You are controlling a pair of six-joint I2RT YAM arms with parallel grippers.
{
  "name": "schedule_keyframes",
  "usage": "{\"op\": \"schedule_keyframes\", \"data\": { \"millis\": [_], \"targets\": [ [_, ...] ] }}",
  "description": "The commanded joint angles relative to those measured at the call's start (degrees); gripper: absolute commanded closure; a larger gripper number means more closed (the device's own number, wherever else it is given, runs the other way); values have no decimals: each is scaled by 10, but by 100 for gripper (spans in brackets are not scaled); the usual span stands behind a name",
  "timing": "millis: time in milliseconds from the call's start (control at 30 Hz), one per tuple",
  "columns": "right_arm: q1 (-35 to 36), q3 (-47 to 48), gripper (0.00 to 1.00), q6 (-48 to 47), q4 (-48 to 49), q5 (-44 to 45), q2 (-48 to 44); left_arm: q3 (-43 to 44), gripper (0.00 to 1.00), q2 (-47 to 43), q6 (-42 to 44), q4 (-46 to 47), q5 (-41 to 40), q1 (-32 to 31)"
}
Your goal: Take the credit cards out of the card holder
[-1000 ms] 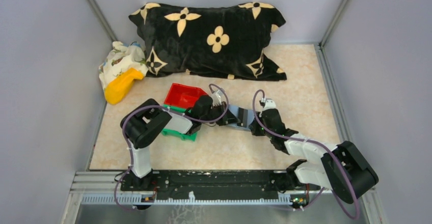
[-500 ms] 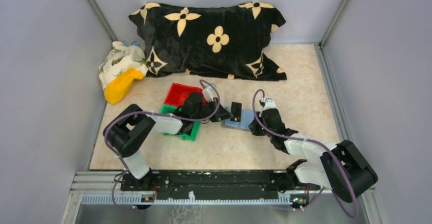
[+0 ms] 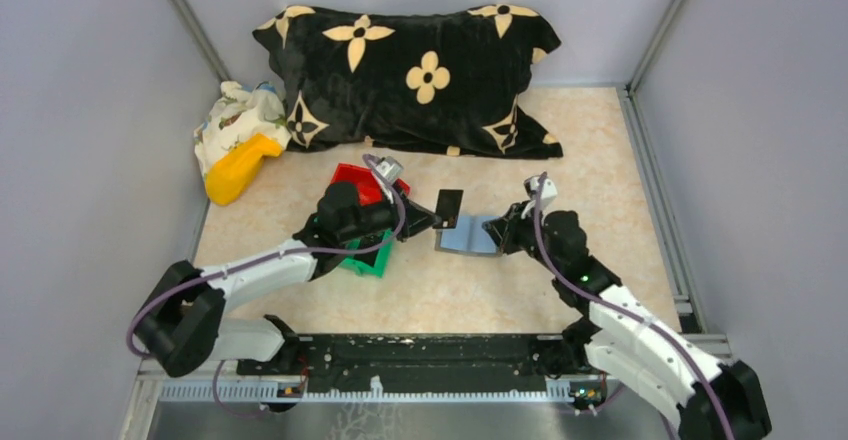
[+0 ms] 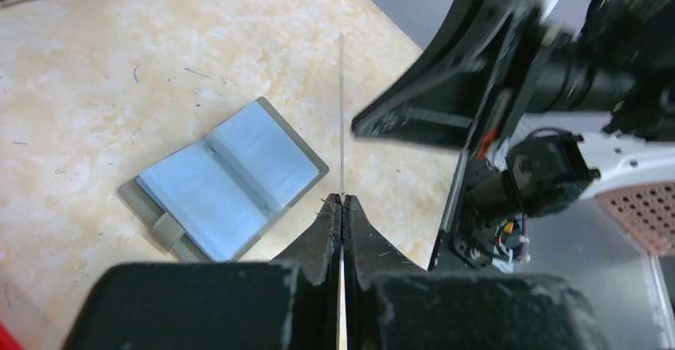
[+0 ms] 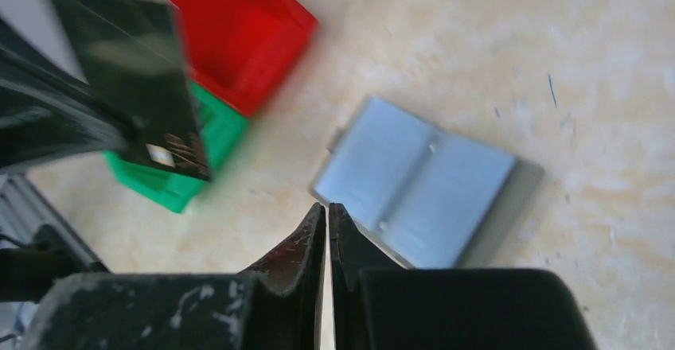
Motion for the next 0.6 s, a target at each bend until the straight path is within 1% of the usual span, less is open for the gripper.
{"op": "schedule_keyframes", "data": {
  "millis": [0,33,100,133,167,333,433,567],
  "targets": [
    [-9,76,87,-31,-24,-65,-100,-66,100,-62,54,71,58,7],
    [-10,91,81,-32,-34,-71,-114,-75,100,-75,50,96,74,10],
    [-10,116,68,-41,-53,-82,-134,-75,100,-85,48,102,110,16],
    [-10,126,62,-46,-63,-86,-142,-71,100,-87,49,101,136,16],
    [-10,135,59,-51,-67,-95,-149,-66,100,-88,51,103,165,16],
    [-10,171,54,-80,-69,-188,-148,-56,100,-92,32,143,276,16],
    [-10,185,53,-84,-70,-240,-137,-52,100,-95,23,152,313,17],
    [-10,193,53,-86,-73,-281,-125,-56,100,-98,8,178,330,16]
  ]
}}
